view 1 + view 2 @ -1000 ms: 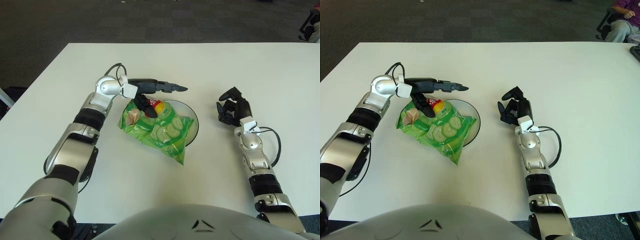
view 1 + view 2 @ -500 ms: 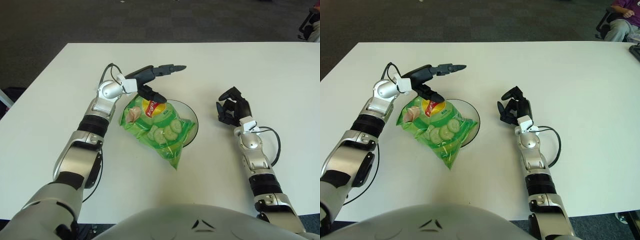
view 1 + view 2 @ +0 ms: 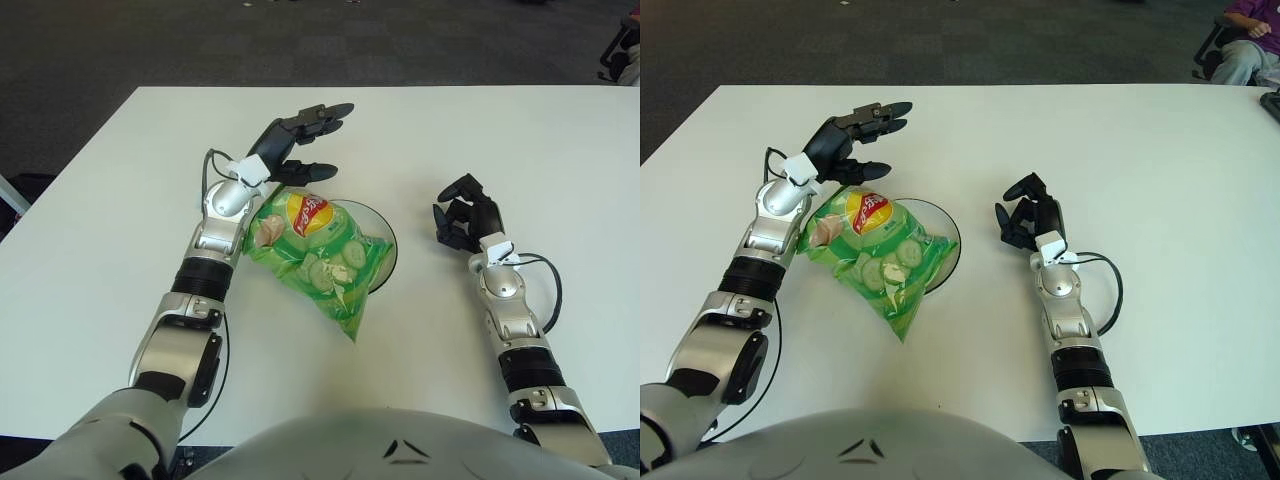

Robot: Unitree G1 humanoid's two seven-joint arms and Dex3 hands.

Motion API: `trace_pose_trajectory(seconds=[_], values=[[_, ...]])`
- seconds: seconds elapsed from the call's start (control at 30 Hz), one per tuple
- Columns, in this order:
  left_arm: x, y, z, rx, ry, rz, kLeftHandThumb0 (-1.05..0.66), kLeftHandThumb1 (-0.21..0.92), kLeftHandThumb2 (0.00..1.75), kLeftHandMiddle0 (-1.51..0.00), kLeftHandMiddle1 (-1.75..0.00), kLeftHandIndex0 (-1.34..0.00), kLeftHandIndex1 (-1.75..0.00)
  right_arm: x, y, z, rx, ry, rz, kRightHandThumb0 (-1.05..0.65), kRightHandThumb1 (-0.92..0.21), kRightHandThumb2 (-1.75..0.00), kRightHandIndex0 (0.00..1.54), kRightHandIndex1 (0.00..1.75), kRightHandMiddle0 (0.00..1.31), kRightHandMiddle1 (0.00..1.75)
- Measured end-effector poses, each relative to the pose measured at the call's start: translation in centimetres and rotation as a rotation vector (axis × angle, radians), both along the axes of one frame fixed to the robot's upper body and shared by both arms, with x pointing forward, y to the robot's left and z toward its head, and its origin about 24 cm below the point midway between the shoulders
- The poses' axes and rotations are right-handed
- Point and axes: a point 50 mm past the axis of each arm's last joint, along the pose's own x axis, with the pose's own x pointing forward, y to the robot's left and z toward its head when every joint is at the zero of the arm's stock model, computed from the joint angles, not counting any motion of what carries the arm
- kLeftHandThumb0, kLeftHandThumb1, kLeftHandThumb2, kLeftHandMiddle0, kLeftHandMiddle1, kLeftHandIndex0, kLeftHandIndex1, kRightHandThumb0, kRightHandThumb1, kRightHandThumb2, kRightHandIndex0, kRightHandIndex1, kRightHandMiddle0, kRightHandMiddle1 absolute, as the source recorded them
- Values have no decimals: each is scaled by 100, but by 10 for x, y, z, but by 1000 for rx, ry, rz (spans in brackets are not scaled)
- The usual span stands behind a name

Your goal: Put the snack into the plate.

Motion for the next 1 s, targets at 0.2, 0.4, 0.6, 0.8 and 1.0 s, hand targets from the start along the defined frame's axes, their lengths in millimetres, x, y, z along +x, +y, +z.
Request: trace_pose_trajectory(seconds=[0.2,0.4,0.6,0.8,1.0], values=[[2,-4,-5,-32,16,13,-38,92,21,-78,-5,-66,-19,0,1,0,-18,2,6,-41,-59,-95,84,175,41,175],[4,-5,-5,-69,4,44,-36,92,22,-80,-5,-67,-21,0,1,0,-24,2,7,-41,-59,-95,84,175,41,175],[4,-5,-3,-183,-60,151,-35,92,23,-86,-6,-63,-32,0,1,0,-27,2,8,-41,-59,-95,85,175,41,175],[3,2,0,-267,-125,280,-35,92,34,-93,-6,-40,-137,0,1,-1,-29,-3,10,-41,-59,-95,85,175,41,175],[5,19,-1,-287,-145,371,-35,92,38,-94,-7,-34,-156,0,1,-1,-36,-11,14,-41,-59,-95,85,175,41,175]])
